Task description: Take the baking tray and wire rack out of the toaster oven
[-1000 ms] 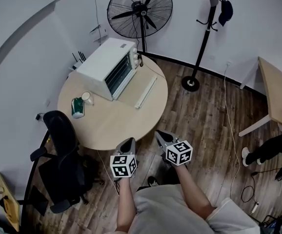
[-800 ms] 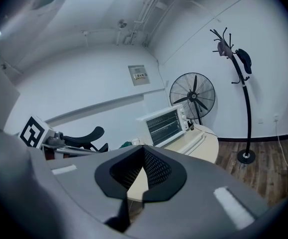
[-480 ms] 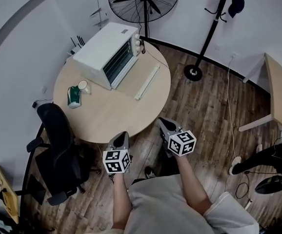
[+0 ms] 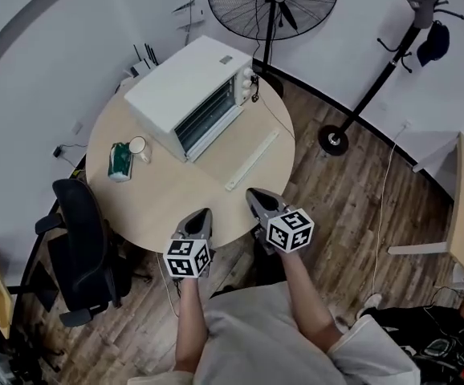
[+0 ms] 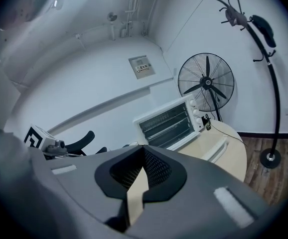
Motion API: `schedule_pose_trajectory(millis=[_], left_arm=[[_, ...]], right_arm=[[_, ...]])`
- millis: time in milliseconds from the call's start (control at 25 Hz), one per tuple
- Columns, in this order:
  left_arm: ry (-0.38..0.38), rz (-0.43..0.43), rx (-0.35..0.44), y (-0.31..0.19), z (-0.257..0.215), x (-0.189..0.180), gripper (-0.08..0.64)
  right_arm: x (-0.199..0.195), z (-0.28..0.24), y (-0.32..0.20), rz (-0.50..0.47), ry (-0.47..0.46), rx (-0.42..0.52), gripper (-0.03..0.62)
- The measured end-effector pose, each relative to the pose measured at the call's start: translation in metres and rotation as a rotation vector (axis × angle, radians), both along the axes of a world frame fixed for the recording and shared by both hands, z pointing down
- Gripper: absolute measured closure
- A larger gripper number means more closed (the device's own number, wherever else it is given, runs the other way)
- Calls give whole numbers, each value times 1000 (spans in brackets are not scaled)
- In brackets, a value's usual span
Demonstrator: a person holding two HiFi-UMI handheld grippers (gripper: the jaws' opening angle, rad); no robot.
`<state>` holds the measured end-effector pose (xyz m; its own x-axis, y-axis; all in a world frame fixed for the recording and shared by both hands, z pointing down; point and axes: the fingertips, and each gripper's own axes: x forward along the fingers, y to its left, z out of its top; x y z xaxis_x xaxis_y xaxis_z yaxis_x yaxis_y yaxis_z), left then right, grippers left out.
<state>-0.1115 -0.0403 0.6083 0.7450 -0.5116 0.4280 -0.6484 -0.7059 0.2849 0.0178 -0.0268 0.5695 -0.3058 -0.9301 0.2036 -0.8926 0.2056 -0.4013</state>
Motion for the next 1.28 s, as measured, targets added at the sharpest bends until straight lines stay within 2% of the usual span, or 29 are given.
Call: schedule_pose_trajectory(millis=[120, 360, 760, 960, 1120, 1280], left_arm=[[26, -36, -26, -28, -4, 27, 503], [-23, -64, -52, -60, 4, 80, 503], [-23, -144, -44, -111, 11, 122, 503], [-49, -178, -40, -134, 11, 122, 503], [-57, -265, -40, -141, 13, 103, 503], [-64, -363, -47, -143, 14, 84, 503]], right_arm=[[22, 5, -34, -66, 41, -37, 592], [77, 14, -82, -60, 39, -87, 592], [91, 22, -141, -214, 23, -72, 592], [96, 22, -185, -252, 2, -73, 592], [86, 21, -208, -309, -60, -79, 592], [77, 27, -235, -363, -63, -95, 592]])
